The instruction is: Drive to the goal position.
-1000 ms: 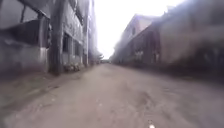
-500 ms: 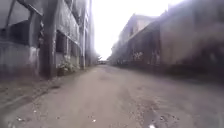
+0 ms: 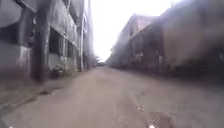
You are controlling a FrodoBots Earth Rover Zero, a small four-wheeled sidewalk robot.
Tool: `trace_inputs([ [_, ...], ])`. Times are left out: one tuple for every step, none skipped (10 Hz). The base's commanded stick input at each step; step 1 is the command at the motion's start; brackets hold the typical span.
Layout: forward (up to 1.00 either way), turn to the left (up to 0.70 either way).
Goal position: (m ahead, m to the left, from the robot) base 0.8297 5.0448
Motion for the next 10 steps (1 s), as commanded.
trace_inputs([
  [0.7,0.02],
  [0.7,0.01],
  [0.7,0.0],
  [0.7,0.0],
  [0.7,0.0],
  [0.7,0.02],
  [0.7,0.03],
  [0.7,0.03],
  [0.7,0.03],
  [0.7,0.03],
])
